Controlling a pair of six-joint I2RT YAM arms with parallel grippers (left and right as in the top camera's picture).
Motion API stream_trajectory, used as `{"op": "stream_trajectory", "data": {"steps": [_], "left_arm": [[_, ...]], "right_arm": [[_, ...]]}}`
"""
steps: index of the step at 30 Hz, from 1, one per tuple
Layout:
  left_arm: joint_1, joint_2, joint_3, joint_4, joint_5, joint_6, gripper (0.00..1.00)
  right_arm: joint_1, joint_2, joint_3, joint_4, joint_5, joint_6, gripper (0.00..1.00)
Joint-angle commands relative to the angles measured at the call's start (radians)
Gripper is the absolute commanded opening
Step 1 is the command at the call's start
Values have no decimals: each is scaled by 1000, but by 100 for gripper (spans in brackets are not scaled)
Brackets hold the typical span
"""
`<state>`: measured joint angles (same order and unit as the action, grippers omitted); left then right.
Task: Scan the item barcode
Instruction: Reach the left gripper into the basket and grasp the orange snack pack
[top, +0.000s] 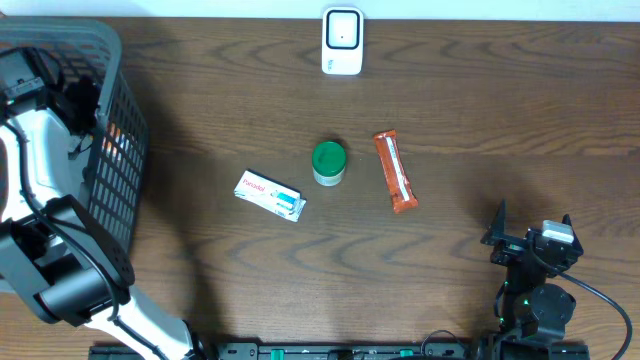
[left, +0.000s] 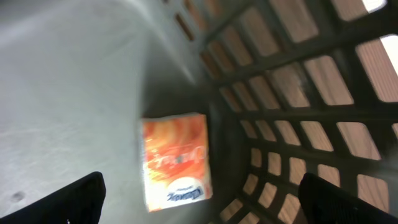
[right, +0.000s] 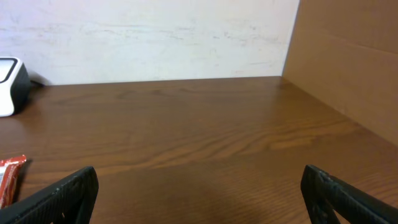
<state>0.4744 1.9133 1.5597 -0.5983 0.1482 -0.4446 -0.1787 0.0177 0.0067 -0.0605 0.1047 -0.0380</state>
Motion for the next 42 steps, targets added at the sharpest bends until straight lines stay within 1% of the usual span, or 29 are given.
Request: {"op": "stream_trajectory", "data": {"steps": [1,9,18,19,20,21,22,26,28,31,34,36,38,42], "left_arm": [[-3,47,-2,14,-3,-31,99],[-3,161,-2,46,-2,-106,99],[-27,242,-2,47,-3,-107,98],[-30,246,-2,46,-3,-107,91],[-32,247,-2,42,-3,-107,81],[-33,247,-2,36,-3,-106,67],[-33,247,-2,31,-3,-106,55],[-24,231,-1,-23,-8,-87,37],[-9,200,11,-74,-39,-87,35],[29,122,69,-184,-100,-61,34],[84,-1,158,-298,-141,-39,34],[128,-103,217,-347,-130,-40,31],[160,-201,249,-372,-82,-40,31],[184,-429,260,-394,179,-48,30]], "right_arm": [[10,-3,-1,-3,2,-12,99],[10,-3,-1,-3,2,-12,99],[10,-3,-1,-3,2,-12,99],[10,-3,-1,-3,2,-12,99],[10,-3,-1,-3,2,-12,99],[10,-3,-1,-3,2,-12,99],[10,-3,-1,-3,2,-12,99],[10,-3,-1,-3,2,-12,99],[10,-3,-1,-3,2,-12,99],[10,-3,-1,-3,2,-12,99],[10,-3,-1,-3,2,-12,99],[10,-3,-1,-3,2,-12,99],[10,-3,-1,-3,2,-12,99],[10,-3,-1,-3,2,-12,99]]}}
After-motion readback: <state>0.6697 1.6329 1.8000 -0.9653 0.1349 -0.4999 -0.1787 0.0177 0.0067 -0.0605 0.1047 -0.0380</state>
